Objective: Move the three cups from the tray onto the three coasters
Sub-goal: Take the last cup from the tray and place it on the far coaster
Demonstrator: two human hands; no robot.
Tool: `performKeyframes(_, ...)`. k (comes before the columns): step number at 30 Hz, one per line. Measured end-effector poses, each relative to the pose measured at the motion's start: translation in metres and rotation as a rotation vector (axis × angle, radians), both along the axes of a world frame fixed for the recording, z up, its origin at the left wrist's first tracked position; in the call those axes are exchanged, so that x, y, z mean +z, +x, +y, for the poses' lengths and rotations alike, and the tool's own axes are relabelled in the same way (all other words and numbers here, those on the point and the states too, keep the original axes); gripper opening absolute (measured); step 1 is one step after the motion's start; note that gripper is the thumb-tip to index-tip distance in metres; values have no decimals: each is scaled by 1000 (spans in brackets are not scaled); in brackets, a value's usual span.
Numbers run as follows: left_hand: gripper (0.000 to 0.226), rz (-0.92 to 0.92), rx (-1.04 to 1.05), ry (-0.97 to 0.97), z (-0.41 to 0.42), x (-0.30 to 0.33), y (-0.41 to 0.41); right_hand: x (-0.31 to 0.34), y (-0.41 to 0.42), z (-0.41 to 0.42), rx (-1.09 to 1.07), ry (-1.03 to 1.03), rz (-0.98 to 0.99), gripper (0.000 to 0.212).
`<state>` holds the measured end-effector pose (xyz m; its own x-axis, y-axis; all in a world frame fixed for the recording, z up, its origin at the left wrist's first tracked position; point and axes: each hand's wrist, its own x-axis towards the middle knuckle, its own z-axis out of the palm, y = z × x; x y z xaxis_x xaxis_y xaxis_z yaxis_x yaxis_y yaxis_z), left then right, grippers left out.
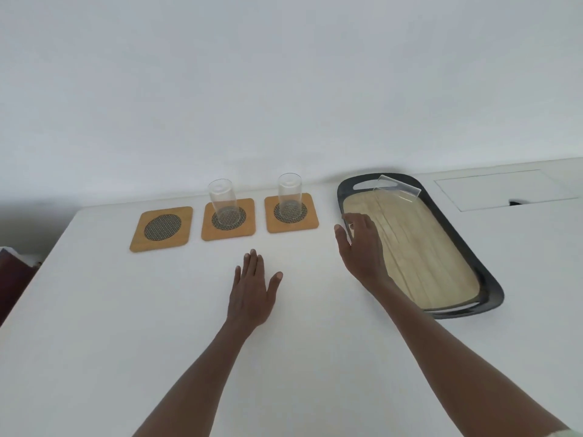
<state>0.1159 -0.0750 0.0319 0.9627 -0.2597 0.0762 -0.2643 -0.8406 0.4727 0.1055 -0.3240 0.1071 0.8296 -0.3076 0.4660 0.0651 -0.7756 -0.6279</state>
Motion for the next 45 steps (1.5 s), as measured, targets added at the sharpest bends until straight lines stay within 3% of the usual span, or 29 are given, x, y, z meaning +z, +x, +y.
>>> performKeyframes(15,88,11,-81,15,-104,-26,10,-7,22,-132,-160,16,86,31)
performKeyframes(27,83,-31,-39,108,-104,-32,9,-14,90,-205,-234,-74,340,69)
performKeyframes(34,81,-46,-32,95,-104,-31,8,-25,119,-217,-206,-231,504,71)
performKeyframes(45,78,-51,-23,81,-104,-34,9,-39,124,-215,-225,-377,484,63)
